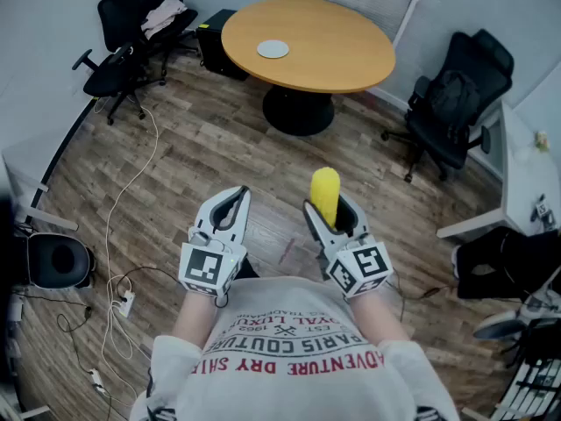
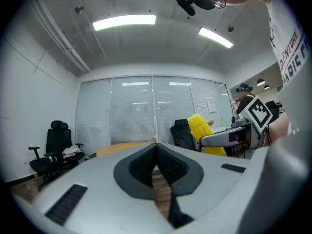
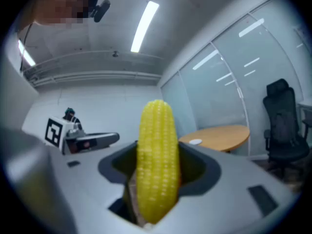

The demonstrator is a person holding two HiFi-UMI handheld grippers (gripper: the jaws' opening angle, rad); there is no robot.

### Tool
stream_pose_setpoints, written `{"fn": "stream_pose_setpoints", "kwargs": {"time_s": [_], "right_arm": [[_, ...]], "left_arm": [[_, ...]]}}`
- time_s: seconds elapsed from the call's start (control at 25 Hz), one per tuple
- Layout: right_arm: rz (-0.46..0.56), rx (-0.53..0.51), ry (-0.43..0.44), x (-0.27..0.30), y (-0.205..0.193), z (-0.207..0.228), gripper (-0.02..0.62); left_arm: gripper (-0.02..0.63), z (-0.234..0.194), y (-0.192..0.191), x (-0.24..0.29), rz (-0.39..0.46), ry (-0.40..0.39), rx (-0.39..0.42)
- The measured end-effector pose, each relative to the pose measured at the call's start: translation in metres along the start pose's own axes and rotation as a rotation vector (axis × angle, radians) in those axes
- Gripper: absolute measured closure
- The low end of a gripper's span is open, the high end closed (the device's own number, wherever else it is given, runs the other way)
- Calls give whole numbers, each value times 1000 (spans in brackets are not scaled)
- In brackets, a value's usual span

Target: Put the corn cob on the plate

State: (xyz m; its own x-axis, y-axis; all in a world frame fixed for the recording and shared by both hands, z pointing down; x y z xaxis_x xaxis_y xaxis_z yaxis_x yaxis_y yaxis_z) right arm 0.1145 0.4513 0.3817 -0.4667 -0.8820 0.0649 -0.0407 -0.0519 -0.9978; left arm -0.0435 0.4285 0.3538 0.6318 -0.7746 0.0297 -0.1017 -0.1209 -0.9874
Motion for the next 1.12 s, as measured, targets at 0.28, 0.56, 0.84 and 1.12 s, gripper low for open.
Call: {"fn": "stream_pose_setpoints", "kwargs": {"time_s": [0.28,0.56,0.84,1.12], "right_arm": [[-11,-16,3,-1,-3,-7,328],[-23,-9,-34,-3,-7,-7,328],[-24,2,-37,8,-8,-11,328],[-54,-10,-55,47,-11,-11,329]], "left_arm": [[574,1,-2,-7,-6,7,-27],[572,-1,-7,-10,-17,10,-34],[573,-16,-9,-9,-15,3,-16],[574,-52,-9,7,-26,-2,-74]]}}
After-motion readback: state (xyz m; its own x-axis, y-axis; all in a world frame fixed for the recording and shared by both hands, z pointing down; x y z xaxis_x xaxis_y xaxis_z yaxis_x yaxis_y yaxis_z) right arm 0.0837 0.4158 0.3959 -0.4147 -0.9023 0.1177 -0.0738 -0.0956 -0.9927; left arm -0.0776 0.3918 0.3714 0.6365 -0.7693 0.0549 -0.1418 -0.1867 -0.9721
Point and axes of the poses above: the fingertips, and each gripper's own axes: x forward along the fingers, z to its right, y out of its top, the point moved 2 cm from there along -x, backward along the fingers, and after that the axes turned 14 degrees about -x, right-handed, at the moved point
